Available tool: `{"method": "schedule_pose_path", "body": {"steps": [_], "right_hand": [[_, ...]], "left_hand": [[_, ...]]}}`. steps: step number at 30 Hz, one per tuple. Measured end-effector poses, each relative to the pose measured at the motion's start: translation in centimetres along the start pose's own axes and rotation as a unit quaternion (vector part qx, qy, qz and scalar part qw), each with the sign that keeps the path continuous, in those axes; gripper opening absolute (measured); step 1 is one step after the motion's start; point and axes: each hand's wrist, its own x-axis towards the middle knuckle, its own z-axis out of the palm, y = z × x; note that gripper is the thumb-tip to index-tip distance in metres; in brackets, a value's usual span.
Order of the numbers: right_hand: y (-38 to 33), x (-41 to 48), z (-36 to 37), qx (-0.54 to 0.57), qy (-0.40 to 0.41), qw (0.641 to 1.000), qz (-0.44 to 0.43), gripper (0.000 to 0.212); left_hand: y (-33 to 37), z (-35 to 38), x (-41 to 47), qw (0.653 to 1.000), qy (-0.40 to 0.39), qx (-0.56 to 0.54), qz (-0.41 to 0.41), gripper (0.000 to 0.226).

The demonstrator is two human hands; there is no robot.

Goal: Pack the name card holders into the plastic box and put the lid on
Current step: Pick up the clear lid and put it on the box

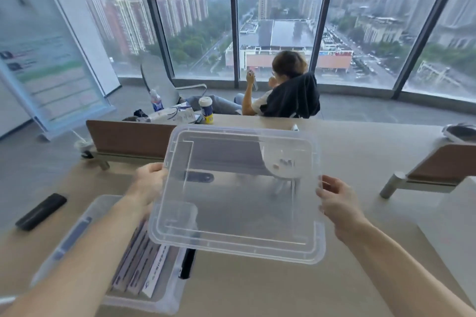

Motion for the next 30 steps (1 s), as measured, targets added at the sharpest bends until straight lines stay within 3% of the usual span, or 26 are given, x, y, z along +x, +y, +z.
{"method": "schedule_pose_path", "body": {"steps": [3,6,11,14,22,26,30], "right_hand": [[-1.9,-1.5,5.5,0.024,0.006,0.999,-0.046,0.011],[-3.1,-2.6,11.2,0.040,0.009,0.997,-0.066,0.021],[-3.0,-4.4,22.2,0.012,-0.014,0.996,-0.086,0.018],[-3.1,-4.9,26.7,-0.036,-0.006,0.994,-0.103,0.019],[-4.3,-6.5,30.8,-0.215,0.016,0.957,-0.193,0.014],[-4.8,-6.5,31.3,-0.245,0.026,0.938,-0.245,0.021],[-4.9,-6.5,31.3,-0.220,0.030,0.940,-0.260,0.018]], "left_hand": [[0.0,-5.7,2.6,0.999,0.026,-0.030,0.022,0.020],[-1.3,-10.7,5.1,0.997,0.046,-0.034,0.048,0.023],[-2.9,-20.4,10.4,0.994,0.073,-0.029,0.070,0.017],[-4.3,-25.2,12.3,0.994,0.072,0.028,0.081,0.018],[-4.3,-30.0,15.5,0.958,0.106,0.224,0.143,0.015],[-4.2,-30.1,15.8,0.946,0.113,0.257,0.159,0.009],[-3.3,-30.5,15.7,0.954,0.096,0.229,0.167,0.011]]}}
